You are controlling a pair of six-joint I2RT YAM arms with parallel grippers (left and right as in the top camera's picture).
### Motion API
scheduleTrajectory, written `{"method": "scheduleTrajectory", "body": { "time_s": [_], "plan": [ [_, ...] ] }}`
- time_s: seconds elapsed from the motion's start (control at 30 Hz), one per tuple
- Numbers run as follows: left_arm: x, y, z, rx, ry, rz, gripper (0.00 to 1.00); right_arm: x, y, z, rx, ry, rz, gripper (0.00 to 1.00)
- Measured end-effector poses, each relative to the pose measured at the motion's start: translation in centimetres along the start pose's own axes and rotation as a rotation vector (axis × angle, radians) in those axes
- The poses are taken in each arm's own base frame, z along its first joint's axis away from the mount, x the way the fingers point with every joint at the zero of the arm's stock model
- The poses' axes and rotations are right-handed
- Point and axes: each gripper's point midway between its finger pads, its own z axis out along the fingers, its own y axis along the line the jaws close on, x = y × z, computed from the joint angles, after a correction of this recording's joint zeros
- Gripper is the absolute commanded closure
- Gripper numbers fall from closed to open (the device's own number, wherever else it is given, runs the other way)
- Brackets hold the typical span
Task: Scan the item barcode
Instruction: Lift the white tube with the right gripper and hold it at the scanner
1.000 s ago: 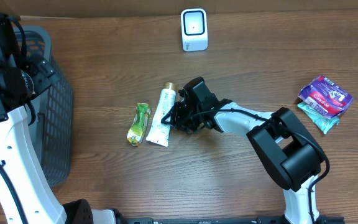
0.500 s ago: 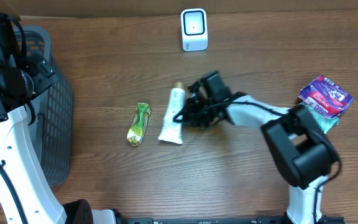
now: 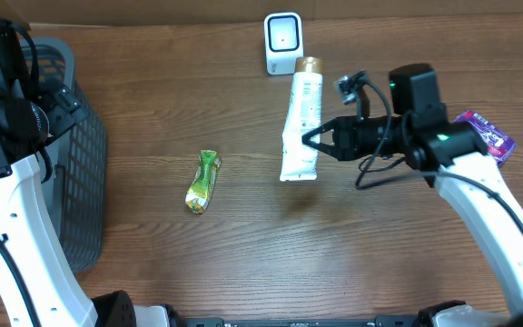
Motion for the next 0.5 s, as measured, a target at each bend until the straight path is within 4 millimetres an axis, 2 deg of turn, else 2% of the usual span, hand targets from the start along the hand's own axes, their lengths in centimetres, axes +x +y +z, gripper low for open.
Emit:
{"method": "scheduleTrajectory", "body": {
  "time_s": [0.1, 0.17, 0.37, 0.5],
  "plan": [
    [0.0, 0.0, 0.0, 0.0, 0.0, 0.0, 0.01, 0.1, 1.1, -0.9, 0.005, -0.009, -0.024, 0.96],
    [0.0, 0.0, 0.0, 0.0, 0.0, 0.0, 0.0, 0.3, 1.1, -0.9, 0.008, -0.006, -0.02, 0.96],
    [0.0, 0.0, 0.0, 0.0, 0.0, 0.0, 0.0, 0.6, 0.2, -1.0, 0.056, -0.001, 0.005, 0.96],
    [0.0, 0.0, 0.0, 0.0, 0.0, 0.0, 0.0, 0.8, -1.1, -1.0, 0.134, -0.005, 0.048, 0.97]
  ]
}}
